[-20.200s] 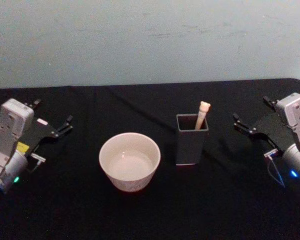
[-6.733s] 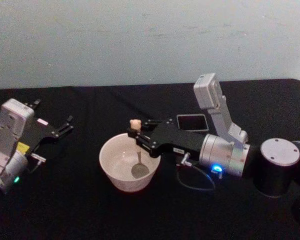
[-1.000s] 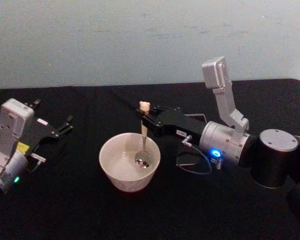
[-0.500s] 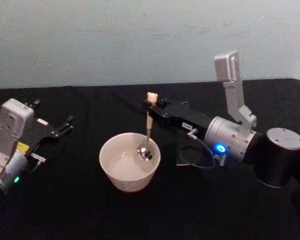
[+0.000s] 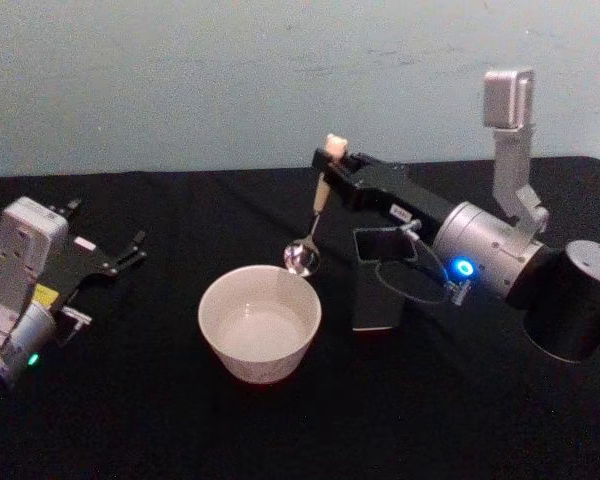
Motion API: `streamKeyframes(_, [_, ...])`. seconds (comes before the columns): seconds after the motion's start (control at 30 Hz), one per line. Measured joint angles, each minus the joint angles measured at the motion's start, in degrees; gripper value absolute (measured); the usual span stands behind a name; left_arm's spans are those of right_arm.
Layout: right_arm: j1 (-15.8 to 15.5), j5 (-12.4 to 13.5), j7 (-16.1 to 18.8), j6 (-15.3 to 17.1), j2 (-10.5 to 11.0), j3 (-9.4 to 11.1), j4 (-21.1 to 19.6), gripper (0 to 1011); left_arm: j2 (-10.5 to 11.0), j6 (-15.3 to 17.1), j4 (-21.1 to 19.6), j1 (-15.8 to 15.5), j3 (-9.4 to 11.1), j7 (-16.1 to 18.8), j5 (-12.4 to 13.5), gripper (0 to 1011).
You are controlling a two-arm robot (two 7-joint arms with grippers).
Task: Pick up the stirring spoon with one hand, stir inside the cup, then place it back in its original position.
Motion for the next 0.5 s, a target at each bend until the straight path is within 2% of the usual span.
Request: streamKeyframes(0.5, [-1.9, 3.9, -3.2, -1.9, 1.3, 3.7, -3.8, 211, 0.0, 0.0, 0.0, 0.0, 0.0, 0.0, 0.0, 1001])
